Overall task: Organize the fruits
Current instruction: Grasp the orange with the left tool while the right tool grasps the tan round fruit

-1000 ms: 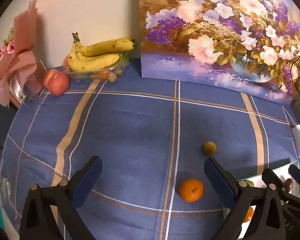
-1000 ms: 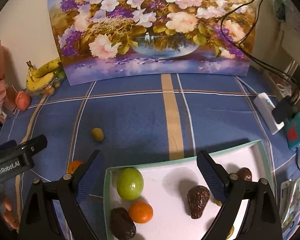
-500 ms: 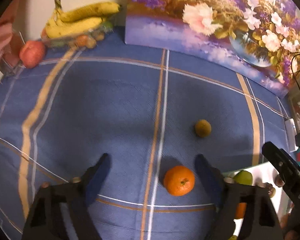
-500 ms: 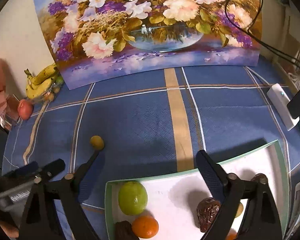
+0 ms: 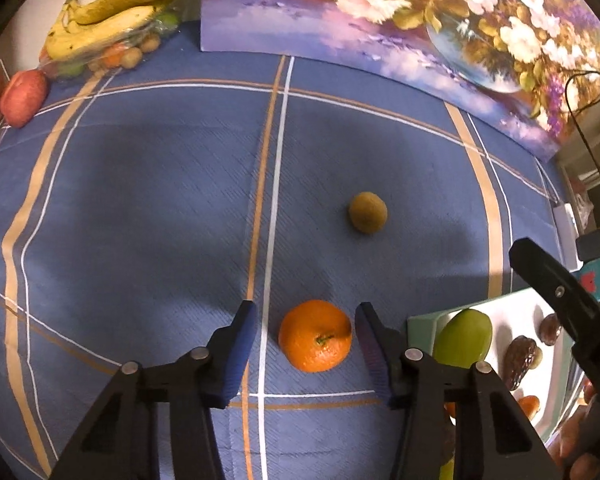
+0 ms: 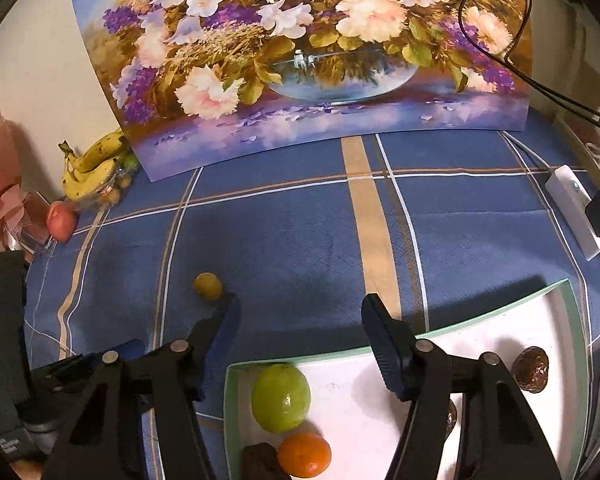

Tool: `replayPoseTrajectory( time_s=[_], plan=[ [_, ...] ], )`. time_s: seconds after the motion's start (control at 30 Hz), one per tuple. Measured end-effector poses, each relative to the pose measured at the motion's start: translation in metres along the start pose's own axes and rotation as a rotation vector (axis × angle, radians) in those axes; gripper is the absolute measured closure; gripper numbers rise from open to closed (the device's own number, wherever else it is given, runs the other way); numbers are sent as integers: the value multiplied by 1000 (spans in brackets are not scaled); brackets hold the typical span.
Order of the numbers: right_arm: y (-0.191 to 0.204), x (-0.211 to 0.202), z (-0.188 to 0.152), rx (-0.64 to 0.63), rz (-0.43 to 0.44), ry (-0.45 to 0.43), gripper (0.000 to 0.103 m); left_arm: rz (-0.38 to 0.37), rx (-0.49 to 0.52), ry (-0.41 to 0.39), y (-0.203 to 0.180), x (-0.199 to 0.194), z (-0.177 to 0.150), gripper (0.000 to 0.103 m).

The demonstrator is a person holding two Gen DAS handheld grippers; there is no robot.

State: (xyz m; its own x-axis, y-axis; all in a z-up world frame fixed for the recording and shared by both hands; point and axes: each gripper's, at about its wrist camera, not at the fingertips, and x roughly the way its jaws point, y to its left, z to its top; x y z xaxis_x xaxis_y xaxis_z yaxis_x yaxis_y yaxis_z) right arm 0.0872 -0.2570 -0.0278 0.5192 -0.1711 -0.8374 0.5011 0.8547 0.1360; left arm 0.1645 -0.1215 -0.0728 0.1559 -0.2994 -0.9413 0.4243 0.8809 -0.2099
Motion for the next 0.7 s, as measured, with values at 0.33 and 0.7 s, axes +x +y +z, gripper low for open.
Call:
replayPoseTrajectory(
  time_s=[0.33,0.7],
  plan=[
    [4,-1,-1,-13,7,-2,39,-24,-49,-44,11,-11,5,65],
    [46,20,2,-68,58,43,46,34,-178,-122,60,-31,11,65]
  ],
)
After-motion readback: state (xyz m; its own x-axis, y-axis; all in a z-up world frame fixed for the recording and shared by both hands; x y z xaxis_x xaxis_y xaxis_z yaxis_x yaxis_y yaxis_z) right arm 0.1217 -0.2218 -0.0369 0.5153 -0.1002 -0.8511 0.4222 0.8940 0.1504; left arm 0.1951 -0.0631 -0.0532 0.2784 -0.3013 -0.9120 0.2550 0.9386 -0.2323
